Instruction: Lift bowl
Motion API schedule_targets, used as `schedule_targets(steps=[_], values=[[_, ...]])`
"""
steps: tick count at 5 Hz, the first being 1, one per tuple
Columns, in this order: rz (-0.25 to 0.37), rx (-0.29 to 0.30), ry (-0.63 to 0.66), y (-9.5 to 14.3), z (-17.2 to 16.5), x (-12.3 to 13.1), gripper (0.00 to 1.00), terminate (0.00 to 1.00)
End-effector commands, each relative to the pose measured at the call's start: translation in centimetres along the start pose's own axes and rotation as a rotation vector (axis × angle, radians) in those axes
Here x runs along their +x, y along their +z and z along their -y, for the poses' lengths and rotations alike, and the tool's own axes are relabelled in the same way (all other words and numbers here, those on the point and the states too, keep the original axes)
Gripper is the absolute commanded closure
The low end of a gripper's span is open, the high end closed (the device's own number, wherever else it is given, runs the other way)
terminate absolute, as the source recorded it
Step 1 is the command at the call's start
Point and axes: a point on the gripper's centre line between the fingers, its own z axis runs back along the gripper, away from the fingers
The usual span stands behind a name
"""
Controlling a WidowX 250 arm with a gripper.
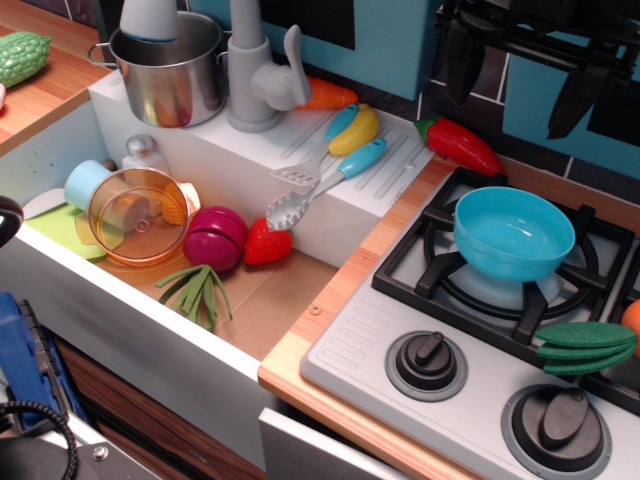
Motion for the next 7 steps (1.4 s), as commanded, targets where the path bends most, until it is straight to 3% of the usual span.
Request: schedule_targets(steps=[1, 2, 4, 6, 7], values=[[0.000, 0.000, 0.000, 0.0, 0.0, 0.0, 0.00, 0.00], [-0.024, -0.013, 0.045, -1.8, -0.6, -0.4, 0.00, 0.00], [0.003, -0.059, 0.063, -5.7, -1.3, -1.3, 0.00, 0.00], [0.048, -0.100, 0.077, -7.9, -1.0, -1.7, 0.00, 0.00], [0.059, -0.120, 0.110, -8.6, -0.7, -0.8, 1.00, 0.00]])
